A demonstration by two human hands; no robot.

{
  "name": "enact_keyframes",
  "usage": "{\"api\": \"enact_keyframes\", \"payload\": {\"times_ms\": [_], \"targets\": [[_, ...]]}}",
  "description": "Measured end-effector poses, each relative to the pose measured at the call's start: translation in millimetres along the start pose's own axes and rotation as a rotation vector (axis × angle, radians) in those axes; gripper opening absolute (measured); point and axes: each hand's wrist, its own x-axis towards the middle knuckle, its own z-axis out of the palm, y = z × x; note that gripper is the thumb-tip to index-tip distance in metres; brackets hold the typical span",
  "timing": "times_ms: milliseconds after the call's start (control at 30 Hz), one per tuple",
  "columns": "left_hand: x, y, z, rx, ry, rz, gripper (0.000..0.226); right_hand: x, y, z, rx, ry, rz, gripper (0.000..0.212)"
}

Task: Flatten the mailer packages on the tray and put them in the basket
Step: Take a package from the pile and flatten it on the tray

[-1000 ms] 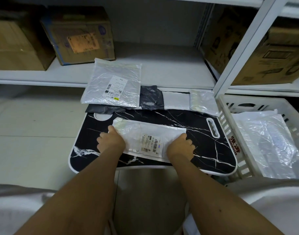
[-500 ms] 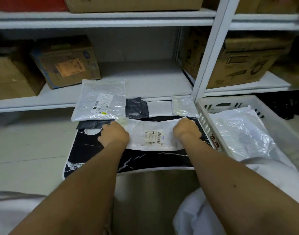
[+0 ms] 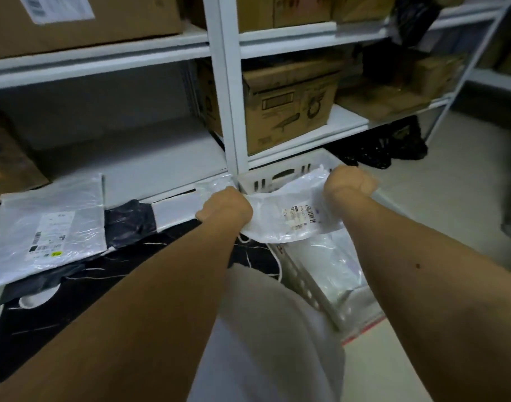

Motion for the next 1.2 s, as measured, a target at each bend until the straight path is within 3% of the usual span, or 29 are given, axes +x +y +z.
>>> {"api": "enact_keyframes", "payload": {"times_ms": [200,400,533,600,733,800,967,1200], "targets": [[-6.3,80.3,51.3,0.038,-0.205,0.245,0.031,40.9,72.6,26.6,-0.079,-0.006,0.076,0.027],[-22.8,110.1,123.4,0.08,-0.327,0.268,0.012,71.7,109.3,92.9,0.007,-0.161,0.2,0.037],[-34.1,120.4,162.5,0.134,-0.479,0.275,0.028,82.3,119.1,140.6,-0.001,-0.276,0.292,0.059],[-37.1,120.8,177.3,0.223,-0.533,0.313,0.031,79.1,119.2,161.1,0.011,-0.33,0.321,0.058],[-28.9,113.9,196.4,0.568,-0.452,0.453,0.038,60.7,105.4,178.8,-0.032,-0.378,0.364,0.059],[-18.9,107.7,203.6,0.708,-0.432,0.522,0.048,52.3,92.2,186.4,0.019,-0.413,0.339,0.066],[-11.3,97.6,214.6,0.883,-0.592,0.697,0.064,40.6,86.5,219.4,0.049,-0.561,0.358,0.098],[1.4,97.6,231.9,0.946,-0.679,0.704,0.063,48.4,88.0,234.5,0.059,-0.739,0.411,0.143]]}}
